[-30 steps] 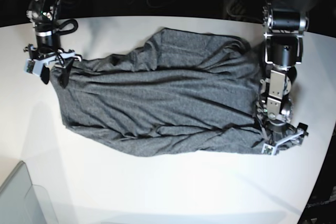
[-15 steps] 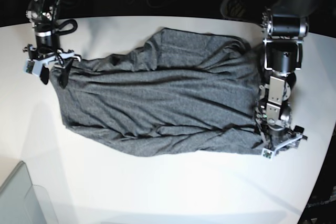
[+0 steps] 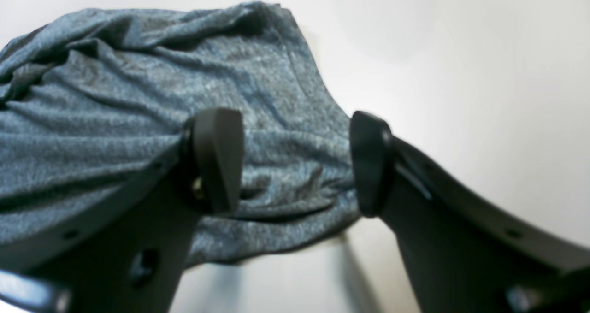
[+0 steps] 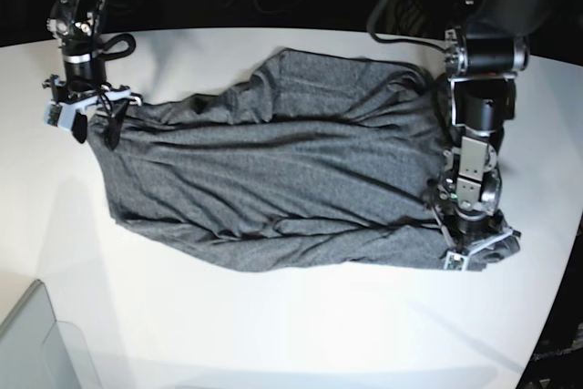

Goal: Layout the t-shirt on the table in an organized manner, then fold the t-shirt properly
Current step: 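Grasp the shirt's lower edge with the left gripper and drag it outward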

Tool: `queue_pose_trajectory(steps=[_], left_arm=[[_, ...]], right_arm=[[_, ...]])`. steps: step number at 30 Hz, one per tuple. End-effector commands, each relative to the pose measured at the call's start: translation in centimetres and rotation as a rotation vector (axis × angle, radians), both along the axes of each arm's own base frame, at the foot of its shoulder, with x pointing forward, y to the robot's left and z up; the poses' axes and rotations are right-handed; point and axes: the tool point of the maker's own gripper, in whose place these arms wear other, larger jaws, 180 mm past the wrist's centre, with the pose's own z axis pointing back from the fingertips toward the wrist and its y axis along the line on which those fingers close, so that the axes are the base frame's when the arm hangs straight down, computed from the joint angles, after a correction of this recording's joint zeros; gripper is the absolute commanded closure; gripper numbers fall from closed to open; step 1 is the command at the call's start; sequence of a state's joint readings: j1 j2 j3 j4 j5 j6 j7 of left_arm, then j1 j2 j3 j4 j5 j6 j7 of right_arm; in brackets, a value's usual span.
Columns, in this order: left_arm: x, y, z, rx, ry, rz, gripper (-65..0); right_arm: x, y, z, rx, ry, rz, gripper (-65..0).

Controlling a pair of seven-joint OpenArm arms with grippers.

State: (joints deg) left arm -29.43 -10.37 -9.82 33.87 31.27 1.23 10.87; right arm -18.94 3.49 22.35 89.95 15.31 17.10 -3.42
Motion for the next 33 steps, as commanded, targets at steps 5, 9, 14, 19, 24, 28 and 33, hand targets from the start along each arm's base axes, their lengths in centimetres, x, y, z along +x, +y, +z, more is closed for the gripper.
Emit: queue_pose_trajectory(steps=[5, 9, 14, 19, 24, 28, 33], left_arm=[[1.2, 1.7, 2.5, -0.036, -0.088, 0.066, 0.0], [3.1, 0.9, 5.3, -0.056, -0.165, 0.069, 0.0], [5.3, -1.1, 11.2, -0.062, -0.320, 0.042, -0.1], [8.8, -4.2, 16.3, -0.111, -0.405, 0.021, -0.1], [12.1, -6.5, 18.6, -0.157, -0.404, -0.006, -0.1], [14.1, -7.8, 19.7, -0.190, -0.370, -0.024, -0.4], [15.1, -8.4, 20.3, -0.205, -0.340, -0.035, -1.6]], right_arm=[[0.5, -0.3, 1.4, -0.014, -0.051, 0.004, -37.3], [0.5, -0.3, 1.4, -0.014, -0.051, 0.004, -37.3], [0.4, -0.3, 1.3, -0.014, -0.047, 0.004, -37.3], [0.2, -0.3, 1.1, -0.014, -0.042, 0.004, -37.3], [0.1, -0.4, 1.1, -0.015, -0.041, 0.001, -37.3], [-0.4, -0.4, 1.0, -0.019, -0.031, 0.003, -37.3], [-0.5, -0.3, 0.9, -0.018, -0.028, 0.003, -37.3]])
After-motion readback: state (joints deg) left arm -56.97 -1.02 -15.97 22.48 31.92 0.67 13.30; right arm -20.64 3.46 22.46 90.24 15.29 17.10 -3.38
